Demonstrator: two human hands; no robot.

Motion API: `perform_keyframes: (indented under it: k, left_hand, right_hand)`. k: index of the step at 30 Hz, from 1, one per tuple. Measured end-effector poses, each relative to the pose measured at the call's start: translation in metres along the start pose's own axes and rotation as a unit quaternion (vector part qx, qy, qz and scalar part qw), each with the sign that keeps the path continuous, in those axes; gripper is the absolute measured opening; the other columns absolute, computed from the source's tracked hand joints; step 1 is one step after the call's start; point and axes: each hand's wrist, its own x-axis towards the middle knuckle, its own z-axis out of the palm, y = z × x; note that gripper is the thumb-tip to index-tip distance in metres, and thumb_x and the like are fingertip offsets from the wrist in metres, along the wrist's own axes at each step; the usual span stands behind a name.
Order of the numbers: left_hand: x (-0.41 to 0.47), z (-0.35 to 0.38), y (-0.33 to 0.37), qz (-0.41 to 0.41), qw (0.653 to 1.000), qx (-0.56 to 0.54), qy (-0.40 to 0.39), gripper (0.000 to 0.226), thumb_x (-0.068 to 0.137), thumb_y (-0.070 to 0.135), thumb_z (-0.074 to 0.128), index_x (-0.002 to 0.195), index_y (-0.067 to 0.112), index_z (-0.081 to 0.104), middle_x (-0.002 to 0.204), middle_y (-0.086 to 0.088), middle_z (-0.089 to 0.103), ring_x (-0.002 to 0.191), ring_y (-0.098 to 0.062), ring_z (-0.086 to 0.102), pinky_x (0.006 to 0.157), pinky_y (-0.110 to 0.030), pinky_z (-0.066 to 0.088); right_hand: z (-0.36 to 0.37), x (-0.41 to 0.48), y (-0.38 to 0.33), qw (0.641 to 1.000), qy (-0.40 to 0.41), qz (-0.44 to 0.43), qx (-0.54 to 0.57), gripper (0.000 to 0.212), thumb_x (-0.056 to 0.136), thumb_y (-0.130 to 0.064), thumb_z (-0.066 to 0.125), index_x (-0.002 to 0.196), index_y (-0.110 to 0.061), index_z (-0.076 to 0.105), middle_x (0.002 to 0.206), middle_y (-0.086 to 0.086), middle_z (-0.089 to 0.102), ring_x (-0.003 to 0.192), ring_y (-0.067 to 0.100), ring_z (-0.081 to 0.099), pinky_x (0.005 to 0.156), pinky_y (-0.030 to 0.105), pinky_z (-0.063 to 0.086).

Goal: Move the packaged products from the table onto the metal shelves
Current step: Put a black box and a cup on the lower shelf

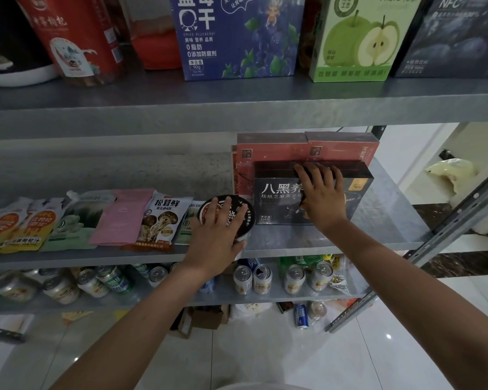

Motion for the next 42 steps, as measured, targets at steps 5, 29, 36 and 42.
perform_keyframes:
  k: [5, 29, 36, 42]
  left_hand:
    - [0.006, 0.003, 0.000, 0.001, 1.000, 0.001, 0.011, 0.073, 0.096, 0.057, 0.033, 0.152, 0.032, -0.005, 0.161, -0.006, -0.003, 0.147, -0.032, -0.006, 0.109, -0.059, 0.024]
    - [0.064, 0.011, -0.011, -0.047, 0.998, -0.008, 0.032, 0.075, 0.093, 0.054, 0.044, 0.153, 0.031, 0.006, 0.160, -0.010, 0.007, 0.146, -0.033, 0.005, 0.106, -0.061, 0.027]
    - [0.069, 0.013, -0.011, -0.056, 0.998, -0.009, 0.042, 0.074, 0.092, 0.054, 0.046, 0.153, 0.030, 0.010, 0.159, -0.010, 0.010, 0.145, -0.034, 0.007, 0.104, -0.063, 0.028]
    - [0.071, 0.016, -0.016, -0.056, 0.998, 0.000, 0.044, 0.074, 0.092, 0.055, 0.045, 0.153, 0.030, 0.010, 0.159, -0.010, 0.010, 0.145, -0.033, 0.008, 0.104, -0.062, 0.029]
  right_hand:
    - [0.005, 0.004, 0.002, 1.000, 0.009, 0.002, 0.001, 0.104, 0.049, -0.023, 0.091, 0.139, -0.015, 0.039, 0.130, 0.010, 0.051, 0.122, 0.029, 0.039, 0.107, 0.051, 0.032]
    - [0.011, 0.008, 0.002, 1.000, 0.008, -0.001, 0.025, 0.104, 0.051, -0.022, 0.091, 0.141, -0.014, 0.037, 0.132, 0.013, 0.051, 0.123, 0.034, 0.044, 0.108, 0.054, 0.032]
    - [0.009, 0.008, 0.002, 1.000, 0.005, 0.001, 0.018, 0.106, 0.051, -0.025, 0.091, 0.141, -0.014, 0.037, 0.132, 0.013, 0.050, 0.122, 0.032, 0.040, 0.108, 0.054, 0.032]
    - [0.008, 0.007, 0.001, 1.000, -0.006, 0.003, 0.019, 0.105, 0.052, -0.022, 0.090, 0.141, -0.014, 0.035, 0.133, 0.013, 0.049, 0.124, 0.032, 0.040, 0.109, 0.054, 0.031]
